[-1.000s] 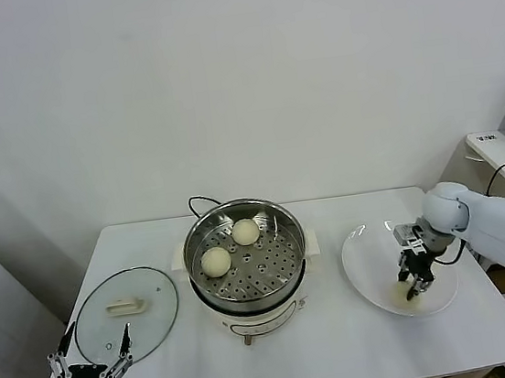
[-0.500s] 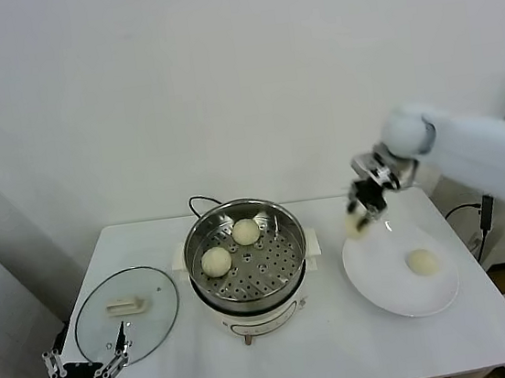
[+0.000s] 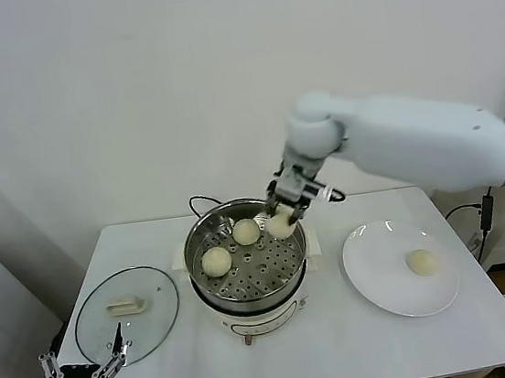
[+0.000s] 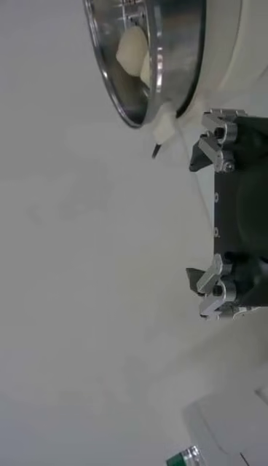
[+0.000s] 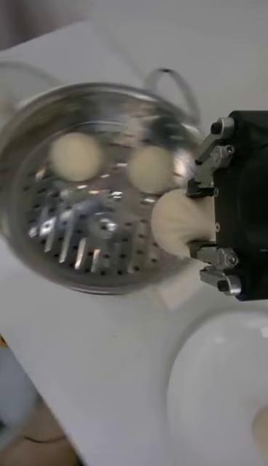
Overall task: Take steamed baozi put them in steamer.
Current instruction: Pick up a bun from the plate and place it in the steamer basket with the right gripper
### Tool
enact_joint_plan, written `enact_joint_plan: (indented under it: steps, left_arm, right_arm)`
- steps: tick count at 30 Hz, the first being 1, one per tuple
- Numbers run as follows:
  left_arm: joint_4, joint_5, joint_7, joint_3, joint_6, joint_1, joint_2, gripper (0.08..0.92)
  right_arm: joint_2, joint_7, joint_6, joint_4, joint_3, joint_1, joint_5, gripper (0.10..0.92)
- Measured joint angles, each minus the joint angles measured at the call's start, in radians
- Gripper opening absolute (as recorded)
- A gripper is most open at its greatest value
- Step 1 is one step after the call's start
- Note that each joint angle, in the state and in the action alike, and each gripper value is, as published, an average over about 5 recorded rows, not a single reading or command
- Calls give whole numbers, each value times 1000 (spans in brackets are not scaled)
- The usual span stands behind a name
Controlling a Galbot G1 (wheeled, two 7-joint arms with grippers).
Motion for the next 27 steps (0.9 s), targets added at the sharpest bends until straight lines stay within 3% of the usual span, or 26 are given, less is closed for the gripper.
enact_joint_plan:
  steps: [20,27]
  left_arm:
    - [3,-20,0,-19,4,-4,0,823]
    - [3,-19,1,-19,8,-8,0,823]
  right_arm:
    - [114,-42,182,31,27,-175,-188,391]
    - [117,-42,200,26,42,-187,-209,540]
